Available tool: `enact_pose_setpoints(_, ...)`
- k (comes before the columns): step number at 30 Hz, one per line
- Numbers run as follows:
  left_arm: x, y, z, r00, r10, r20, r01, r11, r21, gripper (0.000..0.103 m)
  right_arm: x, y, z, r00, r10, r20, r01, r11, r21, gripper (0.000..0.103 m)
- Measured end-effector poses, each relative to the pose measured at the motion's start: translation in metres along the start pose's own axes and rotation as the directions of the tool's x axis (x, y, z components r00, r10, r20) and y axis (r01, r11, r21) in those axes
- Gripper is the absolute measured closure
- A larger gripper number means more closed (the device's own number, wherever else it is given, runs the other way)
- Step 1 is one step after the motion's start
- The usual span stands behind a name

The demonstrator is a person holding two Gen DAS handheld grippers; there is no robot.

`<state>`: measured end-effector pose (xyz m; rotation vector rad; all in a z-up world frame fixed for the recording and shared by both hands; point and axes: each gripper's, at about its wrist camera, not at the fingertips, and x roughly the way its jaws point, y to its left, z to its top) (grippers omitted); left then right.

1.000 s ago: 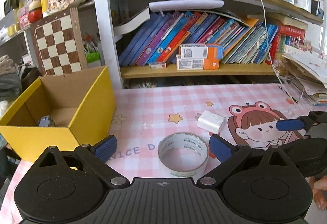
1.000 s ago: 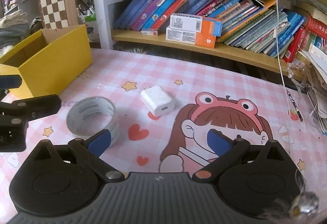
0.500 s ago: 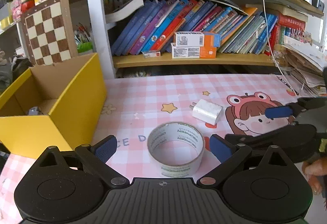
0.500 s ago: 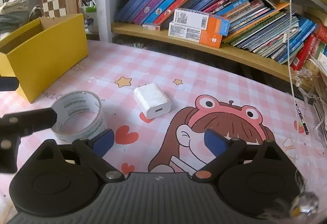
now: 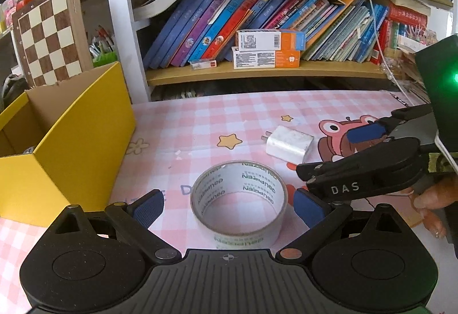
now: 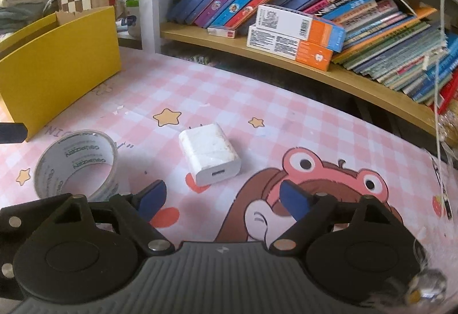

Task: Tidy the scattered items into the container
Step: 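Close the left tool on the tape roll rim while the right tool grasps the white charger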

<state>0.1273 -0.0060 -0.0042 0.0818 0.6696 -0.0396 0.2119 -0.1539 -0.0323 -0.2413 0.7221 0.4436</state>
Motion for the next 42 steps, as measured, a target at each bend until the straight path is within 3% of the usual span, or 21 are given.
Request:
enact_pose_setpoints(9, 0.01, 0.002, -0.001, 1.0, 0.0, -0.016, 0.0, 1.0, -0.018, 0.004, 0.019, 0.001, 0.006, 1.0, 0.024, -0.02, -0.024, 0.999, -0.044, 0.024)
enact_pose_setpoints(20, 0.003, 0.003, -0.002, 1.0, -0.013, 0.003, 0.013, 1.0, -0.009, 0.006, 0.032, 0.0, 0.009, 0.998, 0.058, -0.022, -0.059, 0.996, -0.067, 0.025)
enact_pose_setpoints(26, -0.006, 0.02, 0.002, 1.0, 0.009, 0.025, -0.007, 0.995, -0.102, 0.007, 0.034, -0.002, 0.01, 0.997, 0.069, -0.017, -0.07, 0.995, -0.069, 0.029)
enact_pose_setpoints(34, 0.027, 0.035, 0.005, 0.993, 0.048, -0.112, -0.066, 0.984, -0.163, 0.05, 0.035, -0.001, 0.011, 0.997, 0.076, -0.007, -0.076, 0.993, -0.087, 0.042)
enact_pose_setpoints(37, 0.032, 0.034, 0.003, 0.99, 0.037, -0.134, -0.06, 0.984, -0.168, 0.059, 0.035, -0.001, 0.012, 0.997, 0.079, -0.003, -0.079, 0.992, -0.094, 0.044)
enact_pose_setpoints(42, 0.038, 0.034, 0.003, 0.988, 0.03, -0.154, -0.057, 0.984, -0.171, 0.064, 0.036, 0.001, 0.013, 0.997, 0.083, 0.004, -0.082, 0.991, -0.109, 0.044)
